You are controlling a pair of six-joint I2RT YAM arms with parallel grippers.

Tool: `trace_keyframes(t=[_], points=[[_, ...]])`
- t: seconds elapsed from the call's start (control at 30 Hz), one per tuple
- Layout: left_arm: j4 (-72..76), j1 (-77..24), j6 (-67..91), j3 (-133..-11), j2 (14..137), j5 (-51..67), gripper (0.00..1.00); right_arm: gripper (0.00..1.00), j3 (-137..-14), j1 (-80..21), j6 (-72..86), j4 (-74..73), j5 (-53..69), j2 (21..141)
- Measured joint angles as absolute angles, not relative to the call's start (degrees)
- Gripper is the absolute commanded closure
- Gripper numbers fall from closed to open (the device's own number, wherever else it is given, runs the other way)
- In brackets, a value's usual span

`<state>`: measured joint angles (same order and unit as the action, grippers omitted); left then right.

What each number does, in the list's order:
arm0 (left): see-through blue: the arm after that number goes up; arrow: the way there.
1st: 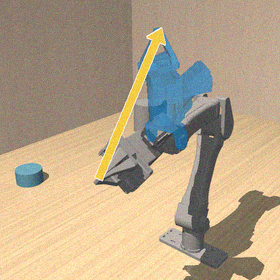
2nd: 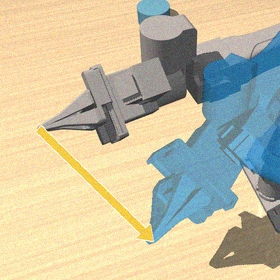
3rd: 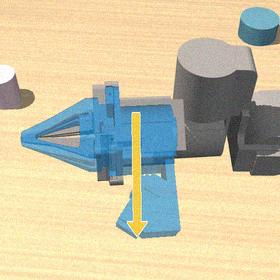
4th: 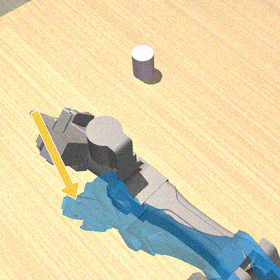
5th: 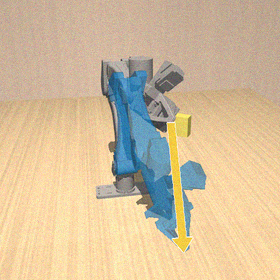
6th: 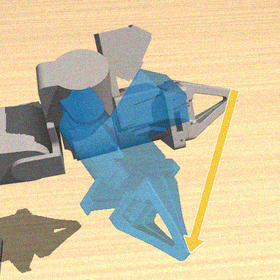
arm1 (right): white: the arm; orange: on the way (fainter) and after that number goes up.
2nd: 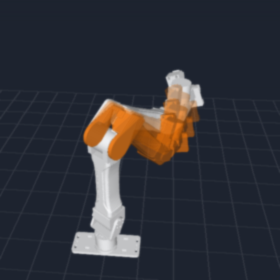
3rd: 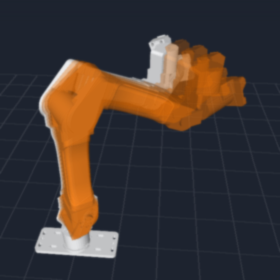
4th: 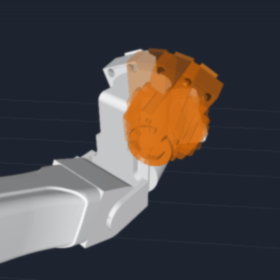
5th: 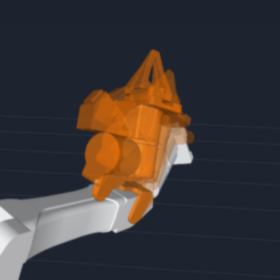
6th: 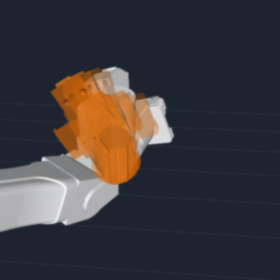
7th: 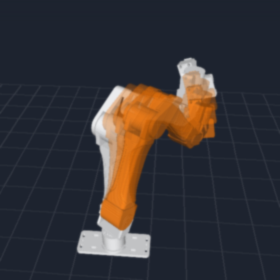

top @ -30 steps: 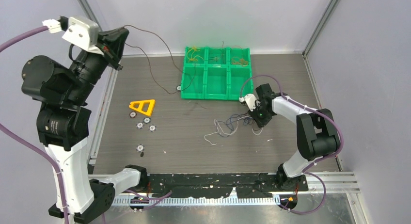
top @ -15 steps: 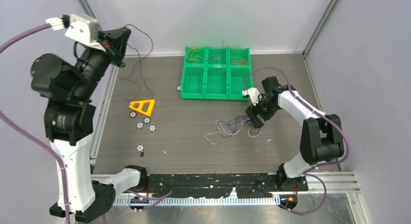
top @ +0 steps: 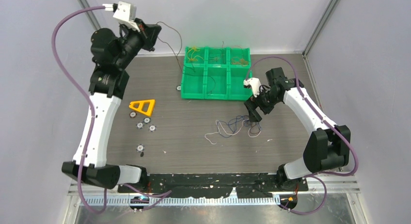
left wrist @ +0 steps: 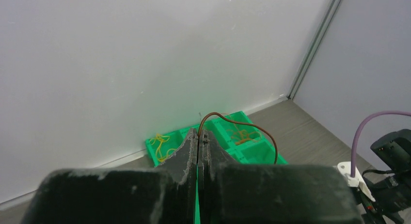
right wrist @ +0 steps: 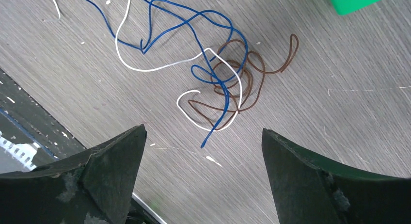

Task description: Untangle the cables

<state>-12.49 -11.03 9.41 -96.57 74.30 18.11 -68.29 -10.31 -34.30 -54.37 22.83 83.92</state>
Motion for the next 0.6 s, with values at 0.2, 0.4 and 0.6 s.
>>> trace_keyframes(t=[0.2,0.4,0.6], points=[[-6.7,-11.7,13.8,-99.3,83.4,19.0,1.0,0.05,-69.6,-10.0,-33.5,-55.4,24.2,83.9],[-3.2,-11.9,13.2,-99.8,88.4,19.0,1.0,0.05,-70.7,-9.4,-33.0,-55.4,25.0,84.5],[-1.1,-11.9,10.4,-97.6,88.8,18.5,1.0,0.05,-70.8,-8.9,-33.1,-55.4,25.4,85.5]])
